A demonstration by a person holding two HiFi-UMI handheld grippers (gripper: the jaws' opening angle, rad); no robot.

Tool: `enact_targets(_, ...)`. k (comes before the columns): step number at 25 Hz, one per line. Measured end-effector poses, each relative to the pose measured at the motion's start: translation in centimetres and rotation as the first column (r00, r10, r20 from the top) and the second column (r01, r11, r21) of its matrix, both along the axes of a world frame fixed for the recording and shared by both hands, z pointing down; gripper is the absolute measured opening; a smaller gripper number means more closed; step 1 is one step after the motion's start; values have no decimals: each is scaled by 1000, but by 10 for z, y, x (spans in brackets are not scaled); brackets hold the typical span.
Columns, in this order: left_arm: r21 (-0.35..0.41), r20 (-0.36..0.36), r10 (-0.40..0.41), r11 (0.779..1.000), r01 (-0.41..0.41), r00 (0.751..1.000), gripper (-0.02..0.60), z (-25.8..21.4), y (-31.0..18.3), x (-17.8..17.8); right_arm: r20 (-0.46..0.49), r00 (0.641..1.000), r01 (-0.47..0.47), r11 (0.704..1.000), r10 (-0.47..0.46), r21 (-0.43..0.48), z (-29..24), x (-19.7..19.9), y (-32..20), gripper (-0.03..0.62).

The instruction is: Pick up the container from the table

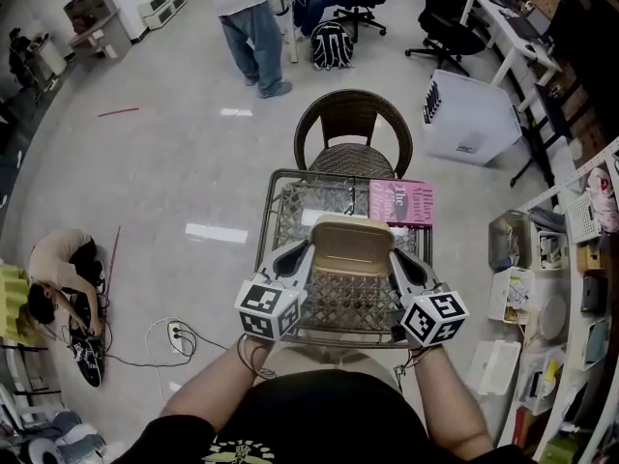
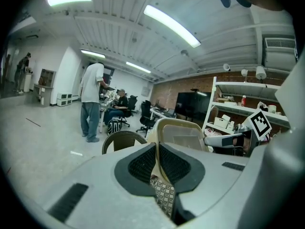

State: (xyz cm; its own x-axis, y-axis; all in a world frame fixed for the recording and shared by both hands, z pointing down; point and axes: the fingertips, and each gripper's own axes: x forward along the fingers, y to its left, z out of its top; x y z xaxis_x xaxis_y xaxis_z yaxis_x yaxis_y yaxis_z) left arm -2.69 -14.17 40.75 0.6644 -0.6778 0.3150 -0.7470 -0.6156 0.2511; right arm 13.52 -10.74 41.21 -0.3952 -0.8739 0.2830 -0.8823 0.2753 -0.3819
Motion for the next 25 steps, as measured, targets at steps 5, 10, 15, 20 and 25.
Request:
enact_targets(5,41,-18,-7,999,8,1000,26,-16,-2,2,-24,1000,8,999,-7,43,-15,1,-1,25)
enact_targets(10,98,-23,-7,995,9,1000,26,-40,-7,1,-20,1000,8,996,-6,84,-37,0,-7,25)
enact_targets(15,150,-34,-14,988,19,999,26,-60,-13,-1,-21,1000,22,988,-19,152,-58,-1,-13,25)
enact_targets(20,185,-62,-21,982,32,998,26,-76,-19,3,-33,999,26,976,-19,214,-76,3,-17,25)
enact_targets(25,233,-68,-25,972,40,997,26,-97,-22,3,-41,999,25,966,-15,257,-96,4,-23,25)
